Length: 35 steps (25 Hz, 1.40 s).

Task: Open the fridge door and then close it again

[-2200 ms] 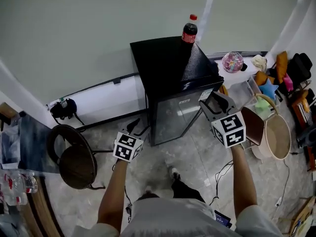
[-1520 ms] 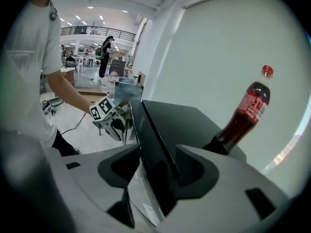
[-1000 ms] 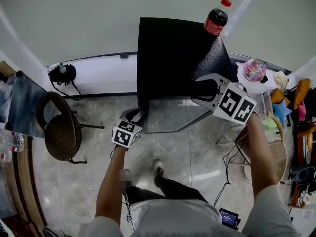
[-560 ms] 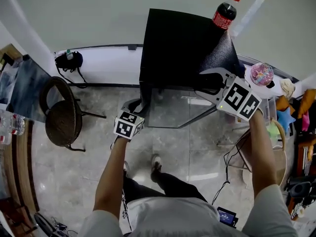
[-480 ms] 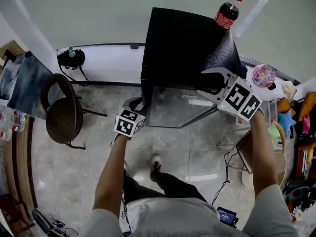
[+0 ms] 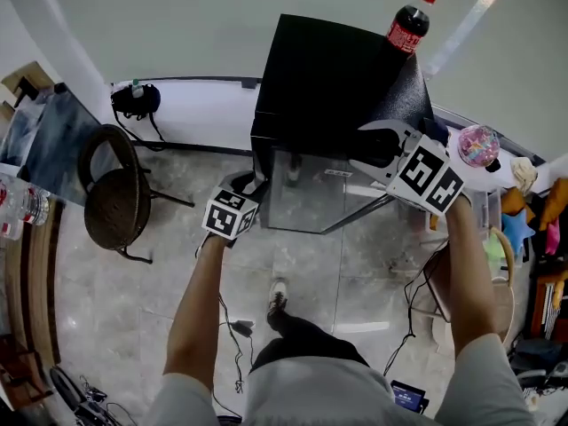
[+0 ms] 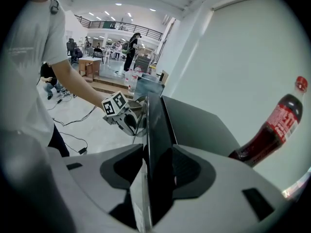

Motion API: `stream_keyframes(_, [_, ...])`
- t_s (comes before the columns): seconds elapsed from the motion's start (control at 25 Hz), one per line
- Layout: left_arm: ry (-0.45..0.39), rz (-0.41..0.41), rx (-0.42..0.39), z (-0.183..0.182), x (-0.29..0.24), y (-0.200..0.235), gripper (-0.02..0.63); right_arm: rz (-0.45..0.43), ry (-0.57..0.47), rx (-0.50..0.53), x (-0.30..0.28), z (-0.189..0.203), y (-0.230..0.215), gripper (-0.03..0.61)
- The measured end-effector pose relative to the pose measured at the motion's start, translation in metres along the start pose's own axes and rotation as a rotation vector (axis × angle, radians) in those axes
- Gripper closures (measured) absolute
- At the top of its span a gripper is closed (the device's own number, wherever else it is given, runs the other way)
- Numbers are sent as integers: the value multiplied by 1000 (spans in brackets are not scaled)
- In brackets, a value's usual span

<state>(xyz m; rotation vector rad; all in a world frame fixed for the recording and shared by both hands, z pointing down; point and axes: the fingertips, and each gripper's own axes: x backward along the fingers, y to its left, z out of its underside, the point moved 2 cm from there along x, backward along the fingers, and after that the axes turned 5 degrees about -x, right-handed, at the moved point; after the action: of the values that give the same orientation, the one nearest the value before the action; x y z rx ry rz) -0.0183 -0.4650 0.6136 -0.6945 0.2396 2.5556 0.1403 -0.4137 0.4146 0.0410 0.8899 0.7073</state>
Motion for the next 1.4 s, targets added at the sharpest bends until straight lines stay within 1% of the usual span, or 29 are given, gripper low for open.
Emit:
stream_keyframes(0.12, [-23,-27,19,1,0,-1,482,18,-5,26,0,1,2,391])
stream_keyframes(0.32, [-22,-62,25,0,-1,-1,479,5,-14,43,0,3,1,393])
stream_keyframes(0.48, [-34,-40,18,7,10,-12,480,-23,-26,68,4,3,9,393])
stream_keyframes(0.56, [-43,-24,16,14,22,-23,488,-48,-36,91,8,2,18,391])
stream_keyframes(0.64, [-44,-25,23,22,31,-35,491,-67,-43,115,11,2,26,390])
stream_keyframes(0.92, [-46,-108,86,34,49,-61,491,-113,-48,149,19,3,41,387])
stream_keyframes(1.12, [-94,-202,199,43,61,-81,488,-138,-73,194,24,5,52,385])
stream_keyframes(1.28, [-81,-250,234,52,73,-105,488,-193,-59,226,32,8,63,385])
stream_keyframes(1.4, [-86,-289,271,57,82,-123,488,-223,-54,255,38,9,73,385])
